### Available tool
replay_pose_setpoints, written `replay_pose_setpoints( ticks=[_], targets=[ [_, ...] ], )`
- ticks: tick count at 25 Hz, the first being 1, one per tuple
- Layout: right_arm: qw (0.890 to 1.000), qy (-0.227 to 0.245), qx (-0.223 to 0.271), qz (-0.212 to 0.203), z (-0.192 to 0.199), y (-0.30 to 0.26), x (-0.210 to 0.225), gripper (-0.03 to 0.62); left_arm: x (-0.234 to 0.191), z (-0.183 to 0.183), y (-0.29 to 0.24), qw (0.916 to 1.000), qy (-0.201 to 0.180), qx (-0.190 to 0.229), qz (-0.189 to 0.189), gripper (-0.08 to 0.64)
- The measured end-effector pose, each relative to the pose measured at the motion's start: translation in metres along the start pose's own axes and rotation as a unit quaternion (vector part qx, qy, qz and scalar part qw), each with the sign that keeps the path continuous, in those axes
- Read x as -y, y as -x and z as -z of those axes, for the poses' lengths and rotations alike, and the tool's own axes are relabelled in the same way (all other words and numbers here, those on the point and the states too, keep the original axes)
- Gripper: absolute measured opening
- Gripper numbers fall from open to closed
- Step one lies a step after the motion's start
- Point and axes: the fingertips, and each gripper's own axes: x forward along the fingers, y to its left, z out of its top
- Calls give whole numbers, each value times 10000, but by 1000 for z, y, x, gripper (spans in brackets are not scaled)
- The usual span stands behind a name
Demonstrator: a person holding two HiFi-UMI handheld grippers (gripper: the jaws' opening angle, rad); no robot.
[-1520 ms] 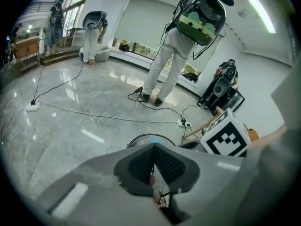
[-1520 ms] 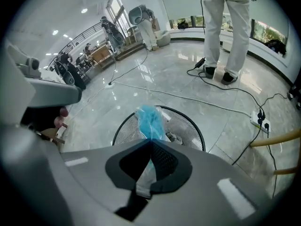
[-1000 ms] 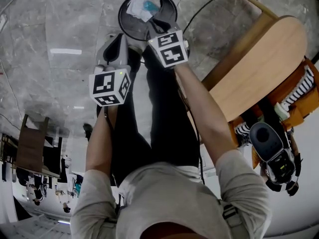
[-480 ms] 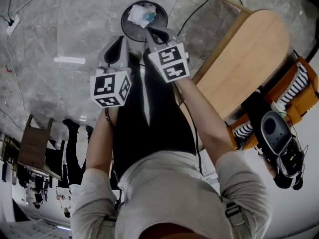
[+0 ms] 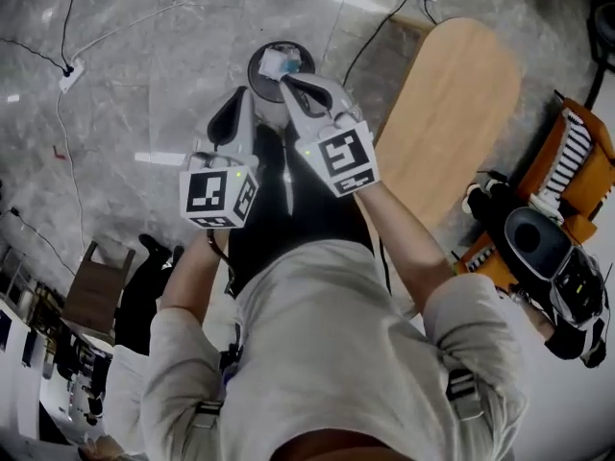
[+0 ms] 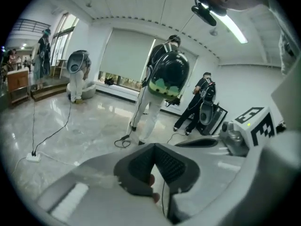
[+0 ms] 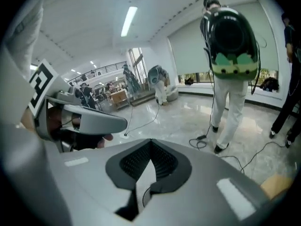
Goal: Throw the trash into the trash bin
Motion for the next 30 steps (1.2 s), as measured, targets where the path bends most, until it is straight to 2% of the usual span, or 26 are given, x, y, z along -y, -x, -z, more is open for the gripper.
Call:
replay_pose_setpoints(
  ticks=[4,7,10,12,15,18,21,26,28,30],
  targets=[
    [9971,227,694,210,-99,36,9,8,30,-93,12,9963,-544,518,419,18],
    [9916,77,1201,471,-156,72,9,8,44,-145,28,9922,-712,836,585,18],
    [9824,64,1627,912,-199,109,6,8,61,-186,47,9847,-985,1181,820,18],
    [9733,179,1840,1361,-220,132,0,8,75,-209,63,9760,-1244,1388,1126,18],
    [9531,132,2126,2148,-247,171,-9,8,102,-238,84,9606,-1442,1560,1792,18],
    [9248,32,2478,2887,-267,214,-17,8,136,-254,100,9435,-1504,1649,2451,18],
    [8927,55,2791,3537,-273,254,-27,8,174,-261,116,9182,-1750,1747,3096,18],
    [8428,-116,2963,4491,-250,326,-40,8,235,-260,143,8773,-2077,1858,3908,18],
    [8298,-165,3051,4670,-243,351,-48,8,254,-254,154,8677,-2173,1838,4076,18],
    [8221,-111,3097,4776,-240,369,-56,8,268,-251,163,8640,-2162,1845,4156,18]
  ],
)
